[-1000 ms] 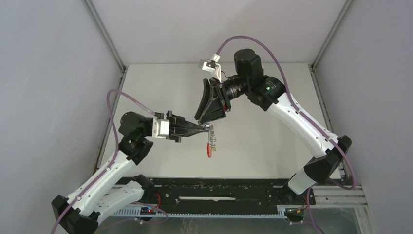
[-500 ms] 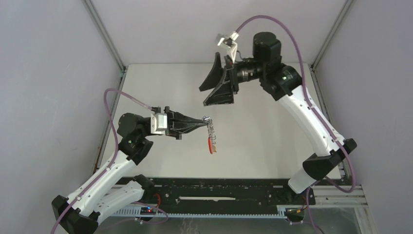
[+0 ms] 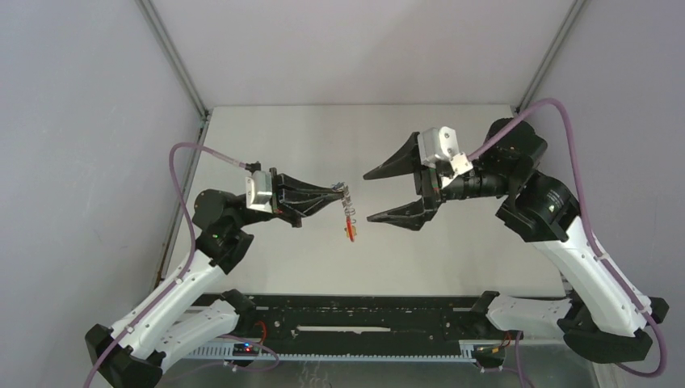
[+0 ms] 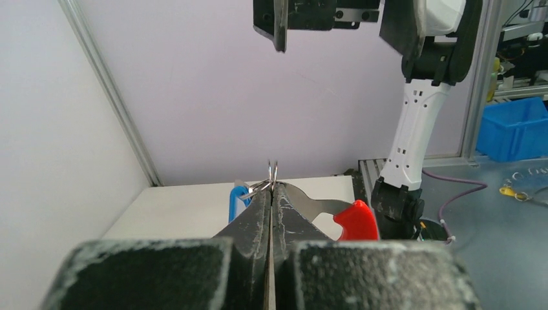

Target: Put the keys on the keyring

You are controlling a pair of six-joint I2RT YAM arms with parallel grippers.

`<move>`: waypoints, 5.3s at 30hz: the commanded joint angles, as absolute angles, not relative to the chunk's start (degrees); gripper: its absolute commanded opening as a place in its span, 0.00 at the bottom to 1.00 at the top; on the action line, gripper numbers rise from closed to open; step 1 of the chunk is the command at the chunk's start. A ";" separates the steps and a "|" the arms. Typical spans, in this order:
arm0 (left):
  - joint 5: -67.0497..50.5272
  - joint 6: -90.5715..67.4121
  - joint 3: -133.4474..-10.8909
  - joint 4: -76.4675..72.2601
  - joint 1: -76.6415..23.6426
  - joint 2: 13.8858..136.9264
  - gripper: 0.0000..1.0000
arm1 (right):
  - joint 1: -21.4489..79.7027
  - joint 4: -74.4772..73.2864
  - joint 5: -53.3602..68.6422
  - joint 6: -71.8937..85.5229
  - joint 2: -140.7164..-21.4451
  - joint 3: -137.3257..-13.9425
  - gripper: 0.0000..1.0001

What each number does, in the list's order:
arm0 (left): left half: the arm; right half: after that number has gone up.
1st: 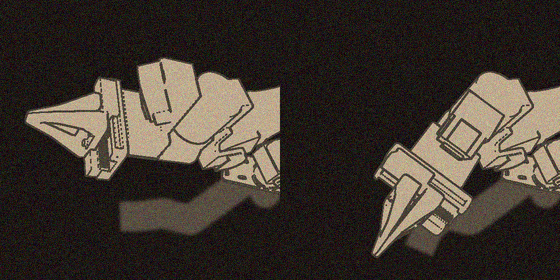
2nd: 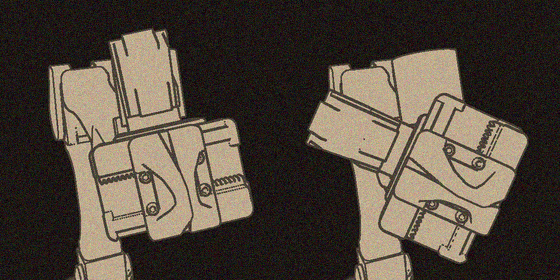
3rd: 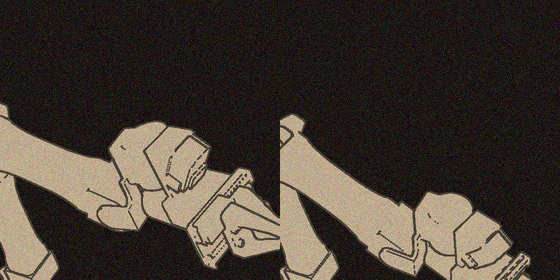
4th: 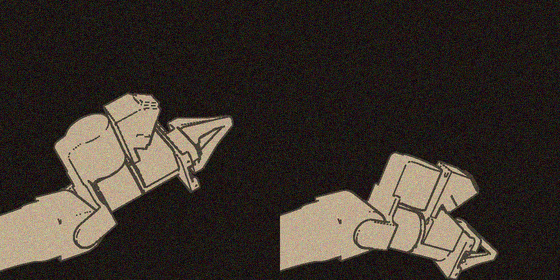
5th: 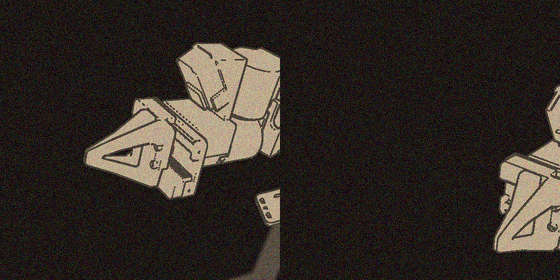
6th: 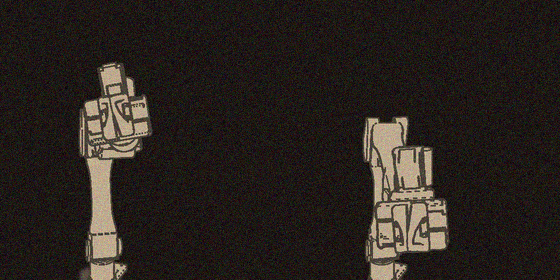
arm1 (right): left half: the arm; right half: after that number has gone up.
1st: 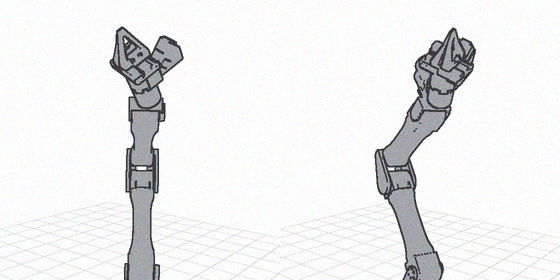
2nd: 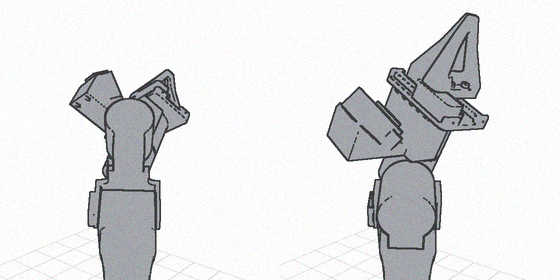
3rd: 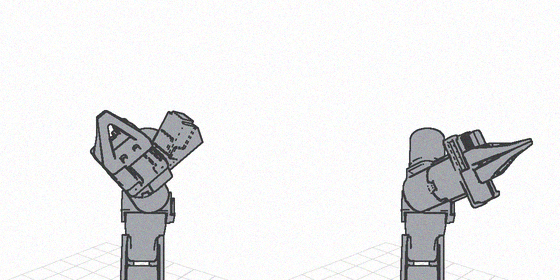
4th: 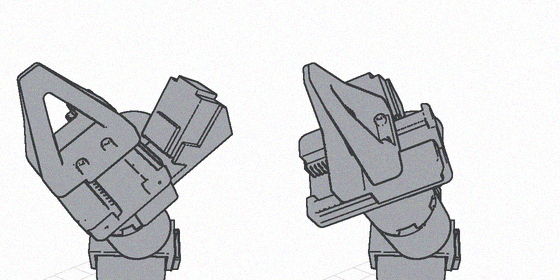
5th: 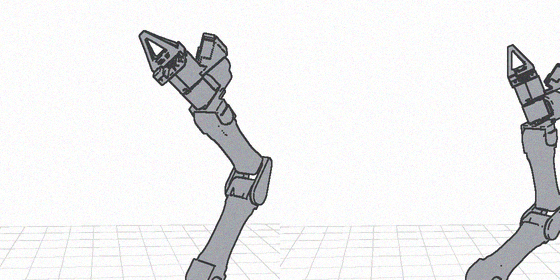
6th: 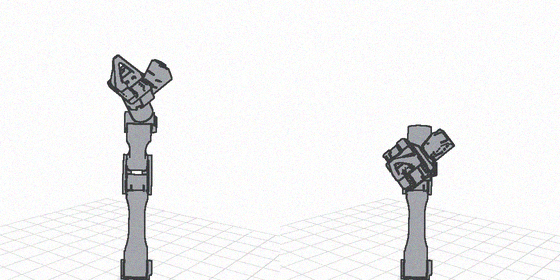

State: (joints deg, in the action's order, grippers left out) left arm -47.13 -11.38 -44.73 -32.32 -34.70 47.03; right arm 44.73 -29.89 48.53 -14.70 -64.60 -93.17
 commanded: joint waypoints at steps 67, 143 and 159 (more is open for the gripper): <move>-49.67 -5.99 -46.46 -28.92 -35.37 45.79 0.00 | 54.16 -47.82 35.43 -34.41 -76.99 -105.63 0.10; -56.02 41.31 -53.07 12.56 -34.63 41.80 0.12 | 48.08 -39.81 49.36 -16.14 -75.99 -92.82 0.00; -55.77 15.64 -50.83 3.54 -34.54 45.33 0.69 | 49.83 -38.96 43.64 -14.06 -76.56 -93.82 0.00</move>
State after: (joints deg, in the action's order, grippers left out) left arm -57.49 19.75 -51.70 7.07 -34.70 44.40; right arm 49.19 -40.93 45.28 -15.77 -76.31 -90.83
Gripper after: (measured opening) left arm 0.708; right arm 0.006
